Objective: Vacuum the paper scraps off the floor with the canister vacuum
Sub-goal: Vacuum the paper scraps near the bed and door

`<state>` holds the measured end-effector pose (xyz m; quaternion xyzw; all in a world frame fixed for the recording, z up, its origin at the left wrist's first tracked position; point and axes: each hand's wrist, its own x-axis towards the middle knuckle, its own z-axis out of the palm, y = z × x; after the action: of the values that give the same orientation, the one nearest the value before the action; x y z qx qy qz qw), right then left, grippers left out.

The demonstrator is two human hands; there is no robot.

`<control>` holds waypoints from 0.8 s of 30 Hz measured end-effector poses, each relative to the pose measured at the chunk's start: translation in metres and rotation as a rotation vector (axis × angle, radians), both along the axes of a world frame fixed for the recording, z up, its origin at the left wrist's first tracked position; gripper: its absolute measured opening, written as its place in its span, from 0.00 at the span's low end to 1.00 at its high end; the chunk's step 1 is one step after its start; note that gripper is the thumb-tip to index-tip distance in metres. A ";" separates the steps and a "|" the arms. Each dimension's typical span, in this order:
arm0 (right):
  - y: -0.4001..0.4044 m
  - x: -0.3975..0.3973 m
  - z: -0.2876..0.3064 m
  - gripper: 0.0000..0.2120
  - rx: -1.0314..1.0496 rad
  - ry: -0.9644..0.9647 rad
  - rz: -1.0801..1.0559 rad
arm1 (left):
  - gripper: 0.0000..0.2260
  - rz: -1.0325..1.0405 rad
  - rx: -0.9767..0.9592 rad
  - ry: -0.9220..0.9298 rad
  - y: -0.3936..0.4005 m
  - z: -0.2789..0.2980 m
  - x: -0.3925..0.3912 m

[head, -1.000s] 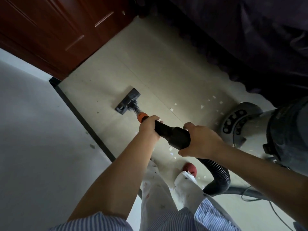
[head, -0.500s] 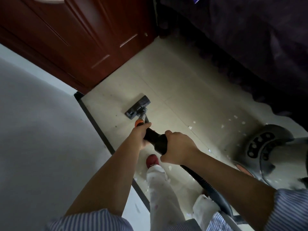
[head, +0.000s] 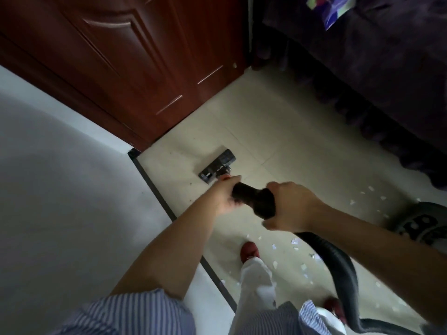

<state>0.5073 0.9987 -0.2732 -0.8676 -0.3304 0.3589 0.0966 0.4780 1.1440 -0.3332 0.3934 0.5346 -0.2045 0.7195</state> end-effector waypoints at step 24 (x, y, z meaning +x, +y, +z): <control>0.098 0.024 -0.111 0.21 0.070 -0.014 -0.046 | 0.21 0.027 0.206 0.158 0.103 -0.068 0.045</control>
<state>0.5311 1.0971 -0.3845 -0.8736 -0.3235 0.3386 0.1325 0.5230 1.2471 -0.4014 0.4406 0.6129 -0.1690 0.6338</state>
